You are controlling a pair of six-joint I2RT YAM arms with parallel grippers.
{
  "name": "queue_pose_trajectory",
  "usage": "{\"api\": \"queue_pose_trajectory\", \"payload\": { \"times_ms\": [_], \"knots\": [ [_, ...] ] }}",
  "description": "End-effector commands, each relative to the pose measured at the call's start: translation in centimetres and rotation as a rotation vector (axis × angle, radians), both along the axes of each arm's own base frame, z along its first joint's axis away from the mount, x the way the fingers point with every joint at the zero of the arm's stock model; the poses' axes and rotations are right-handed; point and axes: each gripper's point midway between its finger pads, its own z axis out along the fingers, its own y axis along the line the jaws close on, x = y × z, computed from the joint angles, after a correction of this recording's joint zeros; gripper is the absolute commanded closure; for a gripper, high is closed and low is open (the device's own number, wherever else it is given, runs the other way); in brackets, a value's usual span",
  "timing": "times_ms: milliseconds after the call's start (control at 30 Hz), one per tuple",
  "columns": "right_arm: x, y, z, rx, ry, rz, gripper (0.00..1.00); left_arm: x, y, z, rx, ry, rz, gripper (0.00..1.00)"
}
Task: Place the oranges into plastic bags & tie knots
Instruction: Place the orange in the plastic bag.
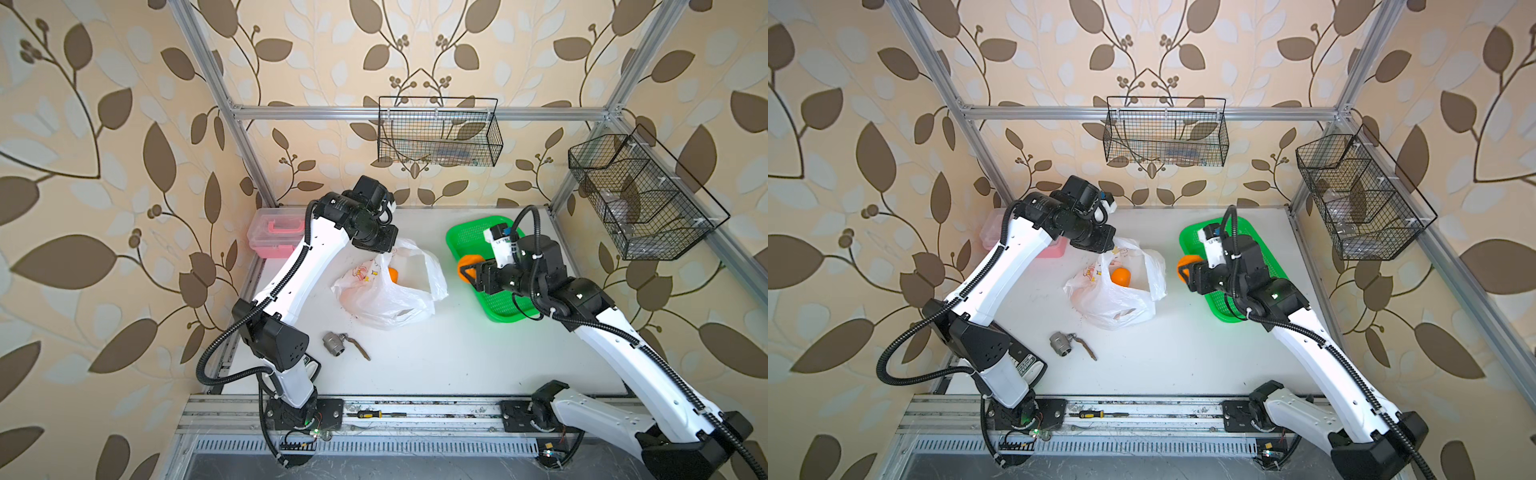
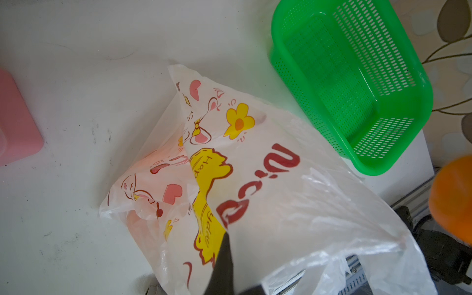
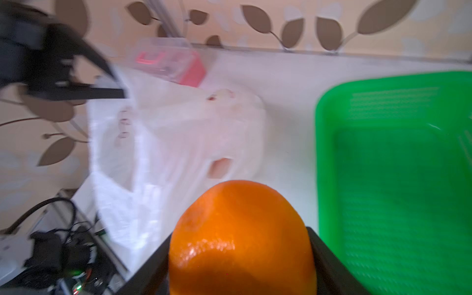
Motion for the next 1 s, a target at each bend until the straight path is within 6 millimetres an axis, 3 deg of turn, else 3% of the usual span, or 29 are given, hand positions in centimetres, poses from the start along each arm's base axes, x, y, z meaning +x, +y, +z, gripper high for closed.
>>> {"api": "queue_pose_trajectory", "payload": {
  "times_ms": [0,133,233,300,467,700,833,867,967],
  "knots": [
    [-1.7,6.1,4.0,0.163,-0.08,0.134,0.32,-0.3,0.2,0.8,-0.017,-0.014,-0.015,1.0],
    [-2.5,12.3,4.7,0.233,-0.101,0.252,0.32,-0.4,0.1,0.9,-0.022,-0.014,-0.017,1.0],
    [-0.8,14.3,2.7,0.169,-0.079,0.204,0.32,-0.4,0.2,0.9,-0.022,-0.014,-0.016,1.0],
    [0.9,14.7,0.3,0.1,-0.066,0.146,0.32,-0.5,0.2,1.0,-0.023,-0.017,-0.018,1.0],
    [5.2,13.4,-2.1,-0.031,-0.099,-0.037,0.31,-0.7,0.3,1.3,-0.029,-0.025,-0.019,1.0],
    [7.9,13.3,-5.3,-0.085,-0.092,-0.1,0.28,-0.8,0.3,1.5,-0.032,-0.03,-0.019,1.0],
    [8.6,13.9,-6.4,-0.083,-0.071,-0.08,0.17,-0.8,0.3,1.5,-0.032,-0.03,-0.02,1.0],
    [8.5,14.2,-5.9,-0.08,-0.068,-0.061,0.09,-0.8,0.3,1.5,-0.03,-0.031,-0.018,1.0],
    [7.2,13.7,-4.0,-0.055,-0.09,-0.035,0.02,-0.7,0.4,1.5,-0.026,-0.033,-0.016,1.0]
  ]
}}
